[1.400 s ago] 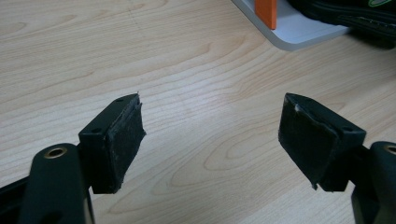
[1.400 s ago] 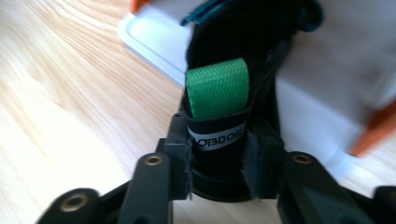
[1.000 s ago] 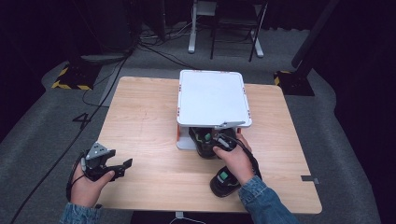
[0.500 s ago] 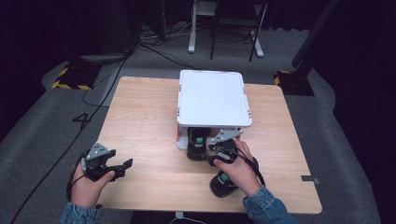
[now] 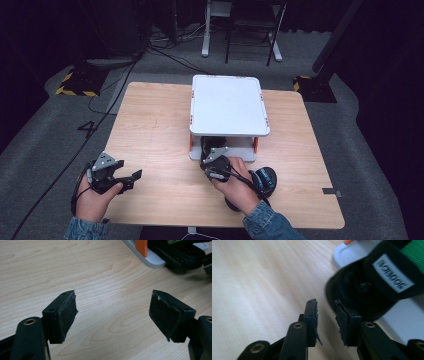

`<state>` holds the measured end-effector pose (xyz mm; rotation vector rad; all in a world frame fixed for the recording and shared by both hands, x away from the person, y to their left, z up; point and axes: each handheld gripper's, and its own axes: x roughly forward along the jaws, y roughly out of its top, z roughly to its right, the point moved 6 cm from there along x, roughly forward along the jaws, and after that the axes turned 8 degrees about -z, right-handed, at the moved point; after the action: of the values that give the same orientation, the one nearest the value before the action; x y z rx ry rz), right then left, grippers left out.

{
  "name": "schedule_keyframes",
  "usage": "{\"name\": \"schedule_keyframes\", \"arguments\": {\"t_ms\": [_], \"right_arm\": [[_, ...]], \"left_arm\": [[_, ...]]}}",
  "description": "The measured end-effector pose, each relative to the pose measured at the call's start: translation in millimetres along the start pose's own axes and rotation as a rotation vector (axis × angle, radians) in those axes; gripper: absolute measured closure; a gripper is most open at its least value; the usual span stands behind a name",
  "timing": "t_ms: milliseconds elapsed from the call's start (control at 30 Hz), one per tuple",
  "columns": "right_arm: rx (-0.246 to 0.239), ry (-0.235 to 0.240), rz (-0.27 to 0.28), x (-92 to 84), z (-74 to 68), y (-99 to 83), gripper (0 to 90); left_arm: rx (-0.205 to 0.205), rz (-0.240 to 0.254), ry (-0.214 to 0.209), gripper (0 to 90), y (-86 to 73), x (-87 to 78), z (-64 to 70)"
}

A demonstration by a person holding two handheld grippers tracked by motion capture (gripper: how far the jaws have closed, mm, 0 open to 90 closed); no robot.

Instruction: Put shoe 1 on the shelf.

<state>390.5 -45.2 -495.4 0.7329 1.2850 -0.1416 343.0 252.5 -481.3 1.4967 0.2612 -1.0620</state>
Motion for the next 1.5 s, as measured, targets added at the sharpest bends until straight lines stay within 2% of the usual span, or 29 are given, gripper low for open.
{"name": "schedule_keyframes", "arguments": {"t_ms": [133, 167, 200, 233, 267, 367, 500, 600, 733, 800, 900, 967, 1000, 1033, 1133, 1267, 1367, 1433, 1467, 1500], "right_arm": [[-0.002, -0.009, 0.0, 2.2, 5.4, 4.5, 80.8], [-0.018, -0.06, -0.006, 6.0, 12.4, 7.2, 80.4], [-0.018, -0.06, -0.006, 6.0, 12.4, 7.2, 80.4], [-0.018, -0.132, -0.002, 11.3, 22.6, 10.1, 76.8], [-0.029, -0.162, 0.004, 14.9, 27.5, 11.9, 73.7], [-0.054, -0.181, 0.024, 25.9, 35.2, 17.2, 72.5], [-0.059, -0.209, 0.007, 27.8, 38.7, 22.0, 74.2], [-0.065, -0.292, -0.028, 29.7, 46.2, 23.6, 74.0], [-0.082, -0.32, -0.03, 32.5, 47.6, 25.1, 71.8], [-0.083, -0.313, -0.032, 33.0, 47.1, 25.1, 69.2], [-0.083, -0.297, -0.022, 32.2, 44.5, 24.7, 59.7], [-0.087, -0.29, -0.019, 31.0, 43.1, 24.4, 59.1], [-0.101, -0.262, 0.006, 26.9, 38.0, 24.8, 55.4], [-0.101, -0.262, 0.006, 26.9, 38.0, 24.8, 55.4], [-0.111, -0.207, 0.068, 14.9, 26.6, 26.8, 52.3], [-0.07, -0.119, 0.17, -9.2, 15.6, 26.5, 48.7], [-0.015, -0.051, 0.24, -29.2, 13.0, 21.9, 47.6], [0.014, -0.032, 0.279, -43.2, 14.2, 16.9, 47.0], [0.038, -0.025, 0.308, -56.5, 16.6, 10.4, 46.2], [0.038, -0.025, 0.308, -56.5, 16.6, 10.4, 46.2]], "left_arm": [[-0.005, -0.002, -0.002, 22.6, -0.4, 0.3, 0.6], [-0.004, -0.001, -0.002, 22.6, -0.2, 0.4, 1.0], [-0.003, -0.002, -0.002, 22.6, -0.1, 0.3, 1.3], [0.0, -0.001, 0.0, 22.6, 0.1, 0.2, 1.2], [-0.001, -0.001, 0.0, 22.6, 0.1, 0.2, 1.2], [-0.005, -0.003, -0.003, 22.6, -0.2, 0.6, 0.8], [-0.005, -0.004, -0.002, 22.6, -0.8, 1.5, 0.0], [-0.005, -0.002, -0.005, 22.6, -0.8, 0.6, 0.1], [-0.007, 0.003, -0.003, 22.6, -0.5, -0.4, -0.6], [-0.007, 0.003, -0.004, 22.6, -0.5, -0.5, -0.3], [-0.004, 0.005, -0.002, 22.6, 0.1, -0.7, -0.4], [-0.006, 0.004, -0.003, 22.6, -0.1, -0.4, -0.3], [-0.006, 0.002, -0.003, 22.6, -0.3, 0.0, -0.3], [-0.005, 0.001, -0.001, 22.6, -0.3, 0.4, -0.6], [-0.004, -0.001, -0.003, 22.6, 0.5, 1.2, -0.1], [0.0, -0.002, -0.008, 22.5, 2.2, 2.9, 1.1], [0.004, -0.007, -0.017, 22.5, 4.1, 5.6, 2.7], [0.009, -0.006, -0.02, 22.5, 6.5, 7.7, 3.3], [0.014, -0.007, -0.022, 22.6, 8.8, 10.3, 4.1], [0.014, -0.007, -0.022, 22.6, 8.8, 10.3, 4.1]]}}
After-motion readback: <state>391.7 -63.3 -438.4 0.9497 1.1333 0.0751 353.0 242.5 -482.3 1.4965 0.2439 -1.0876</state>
